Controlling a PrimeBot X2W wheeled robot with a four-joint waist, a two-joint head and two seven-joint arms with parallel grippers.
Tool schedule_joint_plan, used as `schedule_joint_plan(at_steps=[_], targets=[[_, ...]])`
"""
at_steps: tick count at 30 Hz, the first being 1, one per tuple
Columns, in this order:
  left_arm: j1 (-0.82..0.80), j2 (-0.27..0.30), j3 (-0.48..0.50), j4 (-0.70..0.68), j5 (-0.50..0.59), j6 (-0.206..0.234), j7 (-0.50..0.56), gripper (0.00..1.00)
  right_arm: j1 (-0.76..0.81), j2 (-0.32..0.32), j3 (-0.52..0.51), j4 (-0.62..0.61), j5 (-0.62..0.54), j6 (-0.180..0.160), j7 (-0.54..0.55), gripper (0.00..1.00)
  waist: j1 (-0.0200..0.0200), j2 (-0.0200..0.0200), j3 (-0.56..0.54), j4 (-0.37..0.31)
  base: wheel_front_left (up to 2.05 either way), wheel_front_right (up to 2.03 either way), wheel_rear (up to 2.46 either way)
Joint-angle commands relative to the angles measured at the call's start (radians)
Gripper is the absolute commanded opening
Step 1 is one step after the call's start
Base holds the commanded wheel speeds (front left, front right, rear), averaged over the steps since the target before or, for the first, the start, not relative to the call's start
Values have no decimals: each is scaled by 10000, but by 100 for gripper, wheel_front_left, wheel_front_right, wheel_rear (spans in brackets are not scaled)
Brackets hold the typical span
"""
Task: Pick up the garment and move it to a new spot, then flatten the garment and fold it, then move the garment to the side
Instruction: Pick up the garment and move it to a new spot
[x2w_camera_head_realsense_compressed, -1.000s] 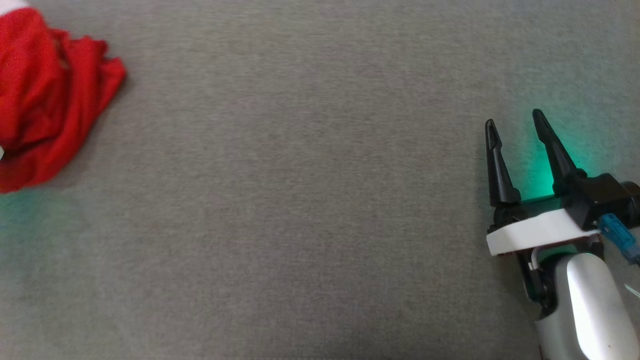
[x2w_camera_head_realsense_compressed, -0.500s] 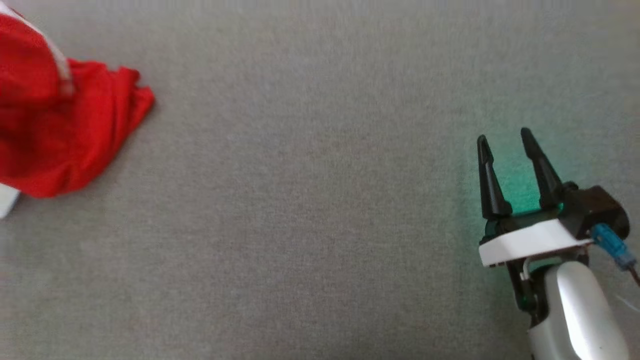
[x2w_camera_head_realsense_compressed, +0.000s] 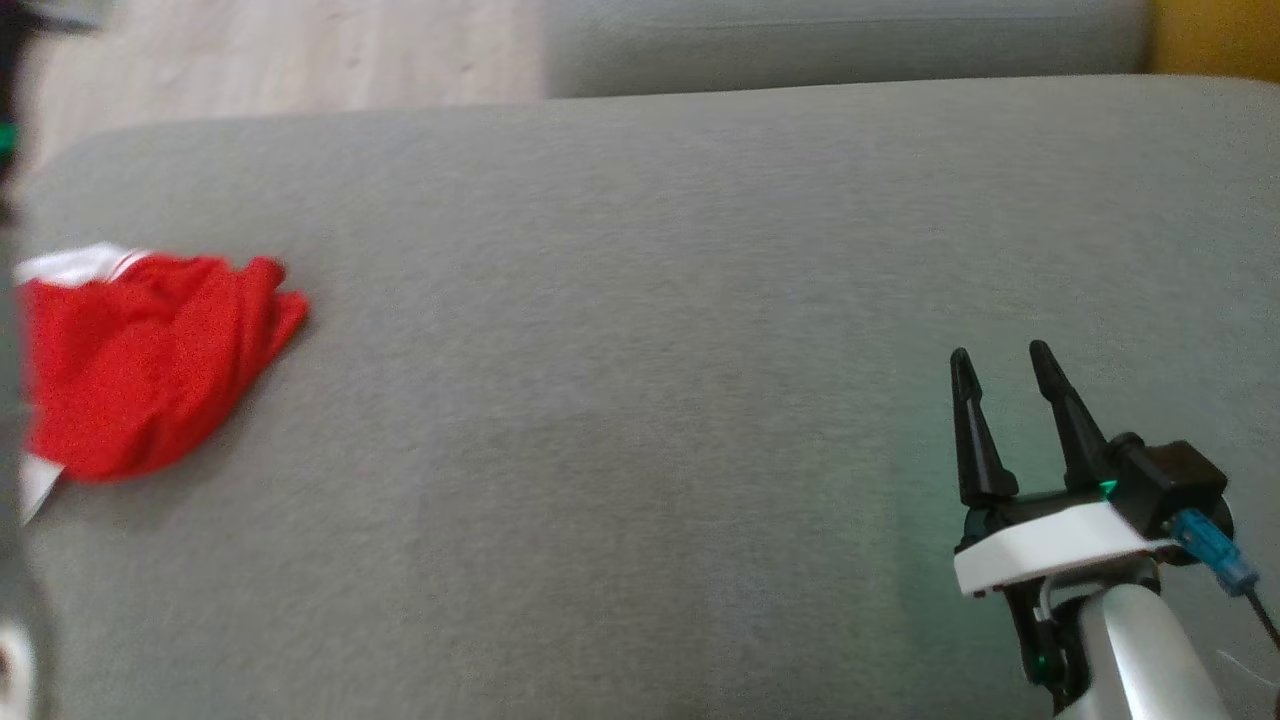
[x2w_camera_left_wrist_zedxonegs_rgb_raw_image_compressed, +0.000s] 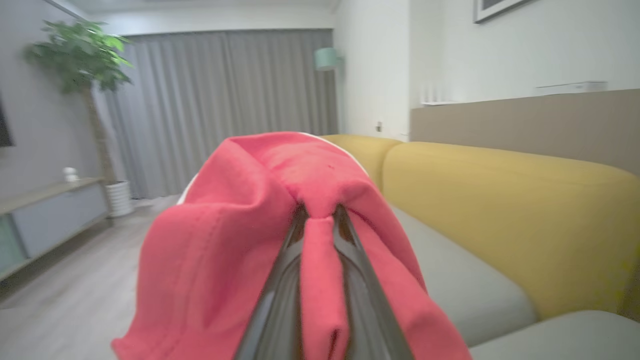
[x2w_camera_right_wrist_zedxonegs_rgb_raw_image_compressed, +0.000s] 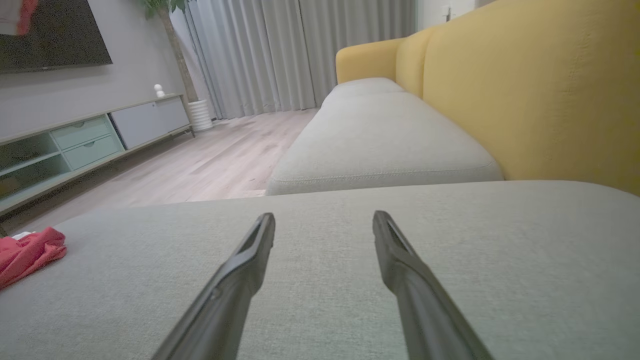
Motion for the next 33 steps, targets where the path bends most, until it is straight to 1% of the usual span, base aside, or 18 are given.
schedule_joint_plan(at_steps=[1,4,7,11,14,18,22,23,24,25,26,28,29,33], targets=[[-392,73,62,-400,-173,-98,57,0,-123,-49,271,-320,87,-7,-113,100,2,0,-244,-631,0,0,0],[-120,-650,-427,-606,-606,-239,76,0,-140,-49,286,-360,93,-7,-84,100,2,0,-232,-1208,0,0,0],[471,-1045,-1026,-651,-464,-267,-66,0,-142,-49,292,-441,99,-7,-28,100,2,0,-197,-1869,0,0,0],[1638,-1682,-1603,-378,-285,-76,-728,0,-120,-49,279,-535,130,-7,44,100,2,0,-88,-2680,0,0,0],[2633,-2122,-1816,208,-216,136,-1518,0,-109,-49,356,-593,145,-7,87,100,2,0,16,-3221,0,0,0],[3884,-2633,-2191,1470,119,592,-2478,0,-124,-49,430,-645,202,-7,101,100,2,0,117,-3695,0,0,0],[4582,-3015,-2466,2647,368,757,-3554,0,-117,-49,474,-656,221,-7,113,100,2,0,149,-3849,0,0,0],[4582,-3015,-2466,2647,368,757,-3554,0,-117,-49,474,-656,221,-7,113,100,2,0,149,-3849,0,0,0],[4673,-3066,-2516,2914,421,784,-3760,6,-110,-49,462,-658,221,-7,121,100,2,0,142,-3840,0,0,0],[4730,-3105,-2565,3136,471,791,-3951,90,-95,-49,430,-664,216,-7,137,100,2,0,120,-3801,0,0,0],[4769,-3148,-2588,3304,477,770,-4148,100,-75,-49,387,-676,205,-7,159,100,2,0,83,-3722,0,0,0],[4903,-3231,-2479,3488,306,723,-4521,100,-36,-49,355,-703,160,-7,213,100,2,0,-20,-3547,0,0,0],[5068,-3204,-2302,3369,253,724,-5148,100,14,-49,313,-732,123,-7,267,100,2,0,-147,-3307,0,0,0],[5886,-2913,-1744,2595,24,768,-6377,100,161,-49,101,-823,56,-7,350,100,2,0,-394,-2736,0,0,0]])
